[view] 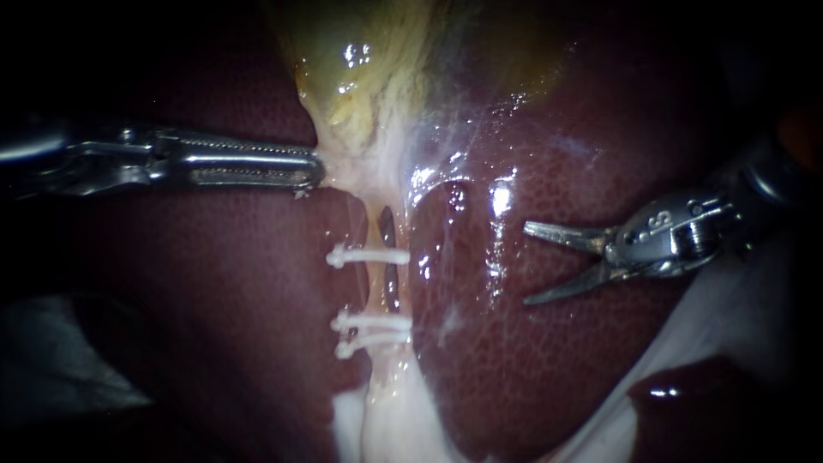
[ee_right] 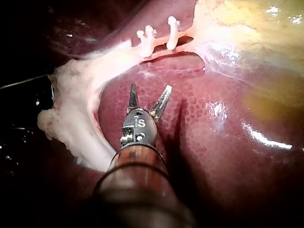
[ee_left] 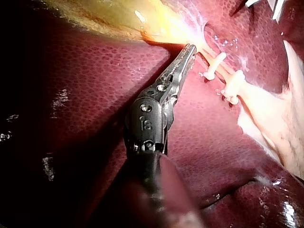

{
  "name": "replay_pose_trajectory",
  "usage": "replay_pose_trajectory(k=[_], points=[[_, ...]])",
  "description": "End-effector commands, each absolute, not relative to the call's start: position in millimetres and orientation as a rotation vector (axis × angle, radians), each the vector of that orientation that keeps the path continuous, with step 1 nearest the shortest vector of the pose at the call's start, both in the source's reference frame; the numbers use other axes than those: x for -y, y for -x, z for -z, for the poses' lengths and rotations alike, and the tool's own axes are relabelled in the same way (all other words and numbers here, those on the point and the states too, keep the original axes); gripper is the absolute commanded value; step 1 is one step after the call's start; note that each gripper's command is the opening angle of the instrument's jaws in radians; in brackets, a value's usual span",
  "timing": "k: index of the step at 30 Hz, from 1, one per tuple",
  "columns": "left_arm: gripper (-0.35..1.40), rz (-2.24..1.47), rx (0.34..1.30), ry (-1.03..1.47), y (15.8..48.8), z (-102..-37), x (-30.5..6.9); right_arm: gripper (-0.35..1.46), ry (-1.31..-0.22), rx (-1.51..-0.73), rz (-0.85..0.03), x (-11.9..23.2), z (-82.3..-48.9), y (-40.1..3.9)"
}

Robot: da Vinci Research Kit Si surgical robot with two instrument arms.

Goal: Go to the cutting position left tube

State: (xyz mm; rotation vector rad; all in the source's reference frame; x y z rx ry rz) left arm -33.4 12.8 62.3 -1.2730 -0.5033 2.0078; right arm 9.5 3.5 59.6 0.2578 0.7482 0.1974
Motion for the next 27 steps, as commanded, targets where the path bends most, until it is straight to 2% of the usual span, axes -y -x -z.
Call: replay_pose_trajectory(k=[1,5,11,15,18,21,27], points=[[-0.35,-2.007,0.506,1.272,33.2,-61.7,-12.9,1.44,-0.258,-0.748,-0.197,-3.5,-59.6,-9.5],[-0.35,-2.004,0.528,1.270,32.2,-59.8,-13.8,1.44,-0.262,-0.750,-0.197,-3.5,-59.7,-9.8],[-0.35,-1.984,0.508,1.274,29.9,-57.3,-14.3,1.44,-0.284,-0.762,-0.190,-3.4,-59.6,-10.3],[-0.35,-1.983,0.504,1.271,29.5,-56.8,-14.2,1.44,-0.311,-0.774,-0.181,-3.2,-59.6,-11.2],[-0.35,-1.982,0.503,1.270,29.7,-56.8,-14.2,1.44,-0.334,-0.805,-0.169,-2.9,-59.7,-12.2],[-0.35,-1.982,0.502,1.270,29.8,-56.8,-14.2,1.44,-0.360,-0.863,-0.193,-2.4,-59.9,-13.5],[-0.35,-1.982,0.501,1.270,29.9,-56.7,-14.1,1.44,-0.420,-0.902,-0.222,-1.7,-60.9,-16.7]])
